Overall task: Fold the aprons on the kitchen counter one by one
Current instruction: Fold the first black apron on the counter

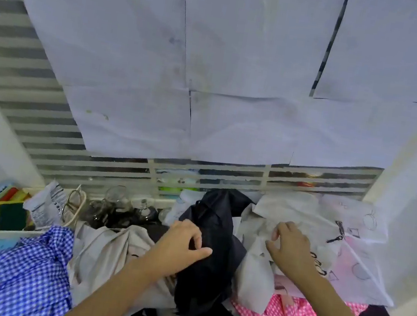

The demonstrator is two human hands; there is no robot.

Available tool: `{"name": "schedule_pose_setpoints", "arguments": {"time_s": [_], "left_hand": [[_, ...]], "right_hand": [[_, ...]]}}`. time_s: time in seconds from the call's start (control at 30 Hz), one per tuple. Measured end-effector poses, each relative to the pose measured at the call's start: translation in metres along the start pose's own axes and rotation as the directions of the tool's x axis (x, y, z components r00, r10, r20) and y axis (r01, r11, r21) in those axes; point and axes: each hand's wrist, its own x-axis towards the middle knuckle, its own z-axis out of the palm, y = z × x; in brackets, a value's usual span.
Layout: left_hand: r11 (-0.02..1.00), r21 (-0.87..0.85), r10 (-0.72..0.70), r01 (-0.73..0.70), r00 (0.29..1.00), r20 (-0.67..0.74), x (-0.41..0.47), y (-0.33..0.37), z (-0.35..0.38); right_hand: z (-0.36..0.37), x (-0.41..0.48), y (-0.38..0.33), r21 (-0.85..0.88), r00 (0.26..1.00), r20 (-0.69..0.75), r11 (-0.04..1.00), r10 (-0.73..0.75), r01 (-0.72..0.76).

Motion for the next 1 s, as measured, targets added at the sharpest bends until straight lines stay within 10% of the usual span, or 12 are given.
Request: {"name": "schedule_pose_setpoints", "arguments": {"time_s": [0.23, 0.5, 0.77, 1.0], "left_hand": [[0.953, 0.299, -0.166, 0.049, 0.91, 0.381, -0.005, -0.012, 0.054], [0.786, 0.618, -0.264, 0.014, 0.911, 0.316, -0.013, -0.048, 0.1], [0.939, 0.323, -0.177, 0.122, 0.973, 0.146, 0.005, -0.037, 0.071], [0.985, -0.108, -0.158, 0.133, 0.948, -0.276, 0.028, 0.034, -0.014]], "right_hand": [[0.051, -0.024, 0.035, -0.074, 0.931, 0.356, 0.996, 0.079, -0.056], [0.074, -0.048, 0.067, -0.193, 0.776, 0.625, 0.98, 0.079, 0.056], [0.061, -0.032, 0.061, -0.113, 0.73, 0.681, 0.993, 0.058, 0.027], [-0.014, -0.047, -0.019, 0.473, 0.952, 0.292, 0.879, -0.089, -0.062]]}}
